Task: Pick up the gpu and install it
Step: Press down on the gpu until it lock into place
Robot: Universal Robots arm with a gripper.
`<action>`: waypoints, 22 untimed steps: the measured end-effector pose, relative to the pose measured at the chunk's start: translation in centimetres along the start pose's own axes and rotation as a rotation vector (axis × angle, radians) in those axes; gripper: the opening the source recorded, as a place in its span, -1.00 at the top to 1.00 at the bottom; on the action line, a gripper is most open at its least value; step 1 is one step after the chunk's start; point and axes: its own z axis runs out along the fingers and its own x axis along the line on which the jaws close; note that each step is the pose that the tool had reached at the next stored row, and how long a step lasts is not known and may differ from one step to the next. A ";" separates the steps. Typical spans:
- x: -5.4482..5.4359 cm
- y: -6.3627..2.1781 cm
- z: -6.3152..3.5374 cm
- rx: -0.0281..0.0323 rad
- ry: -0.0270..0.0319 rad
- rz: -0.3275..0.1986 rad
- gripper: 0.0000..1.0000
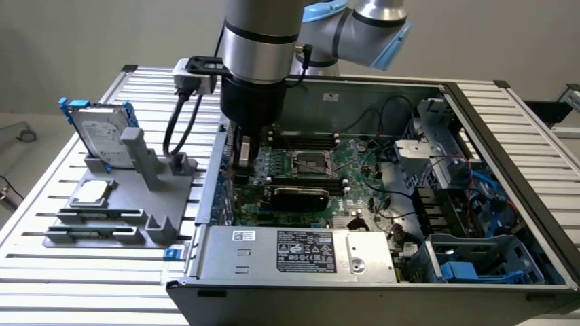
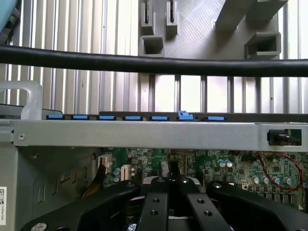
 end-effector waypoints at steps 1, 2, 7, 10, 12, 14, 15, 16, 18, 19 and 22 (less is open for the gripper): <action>0.0 0.06 0.01 -0.0017 0.0006 0.000 0.79; 0.0 0.10 0.01 -0.0038 0.0009 0.000 0.79; 0.0 0.18 -0.04 -0.0167 0.0017 -0.001 0.79; 0.0 0.20 -0.16 -0.0229 0.0023 -0.002 0.79; -0.1 0.22 -0.25 -0.0241 0.0034 -0.002 0.79; -0.2 0.23 -0.31 -0.0241 0.0052 -0.001 0.79; -0.2 0.23 -0.34 -0.0241 0.0061 -0.001 0.79; -0.2 0.23 -0.37 -0.0242 0.0073 -0.001 0.79; -0.2 0.25 -0.47 -0.0246 0.0116 0.000 0.79; -0.2 0.26 -0.53 -0.0247 0.0142 0.000 0.79; -0.3 0.26 -0.55 -0.0247 0.0186 0.001 0.79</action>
